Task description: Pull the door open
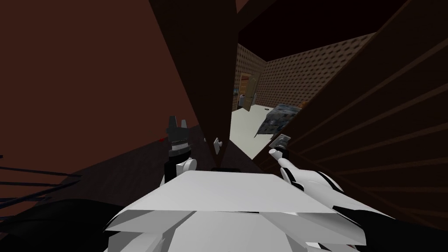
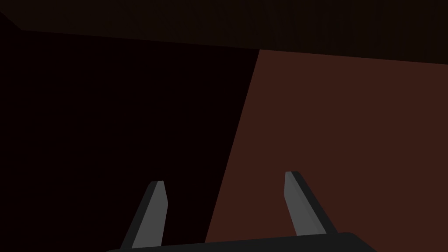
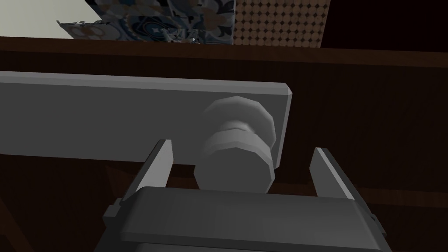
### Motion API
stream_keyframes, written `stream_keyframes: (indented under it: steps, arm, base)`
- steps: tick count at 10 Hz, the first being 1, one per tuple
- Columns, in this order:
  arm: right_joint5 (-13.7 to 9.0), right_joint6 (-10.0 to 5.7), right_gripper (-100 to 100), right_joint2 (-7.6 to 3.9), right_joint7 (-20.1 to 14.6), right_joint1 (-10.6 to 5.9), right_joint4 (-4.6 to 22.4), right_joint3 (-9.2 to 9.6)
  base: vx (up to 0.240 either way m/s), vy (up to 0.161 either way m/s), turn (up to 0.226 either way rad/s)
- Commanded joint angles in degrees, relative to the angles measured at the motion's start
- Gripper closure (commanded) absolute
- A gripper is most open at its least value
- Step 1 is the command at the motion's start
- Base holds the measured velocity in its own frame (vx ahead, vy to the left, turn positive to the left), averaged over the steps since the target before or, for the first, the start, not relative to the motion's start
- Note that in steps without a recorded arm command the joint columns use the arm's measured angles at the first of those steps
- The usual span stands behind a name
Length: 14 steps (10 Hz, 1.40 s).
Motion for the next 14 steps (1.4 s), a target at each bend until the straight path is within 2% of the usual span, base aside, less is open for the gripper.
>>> stream_keyframes:
  steps: [1,6,9,11,12,13,14]
  arm:
    - [0.01,0.01,100,0.0,-0.03,0.01,0.01,0.02]
    - [0.01,0.01,100,0.0,-0.03,0.01,0.01,0.02]
    - [1.84,0.65,100,0.68,-1.12,-0.25,-0.88,1.13]
    - [1.84,0.65,100,0.68,-1.12,-0.25,-0.88,1.13]
    - [3.64,1.24,100,1.32,-2.19,-0.53,-1.79,2.22]
    - [3.64,1.24,100,1.32,-2.19,-0.53,-1.02,2.22]
    - [4.96,1.68,100,1.79,-2.97,-0.74,-2.46,3.01]
  base:
    - [-0.004,0.005,-0.021]
    - [0.0,0.002,-0.003]
    - [-0.177,0.017,0.028]
    - [-0.108,0.028,0.016]
    - [-0.17,0.045,0.007]
    - [-0.196,0.019,0.035]
    - [-0.236,0.026,0.033]
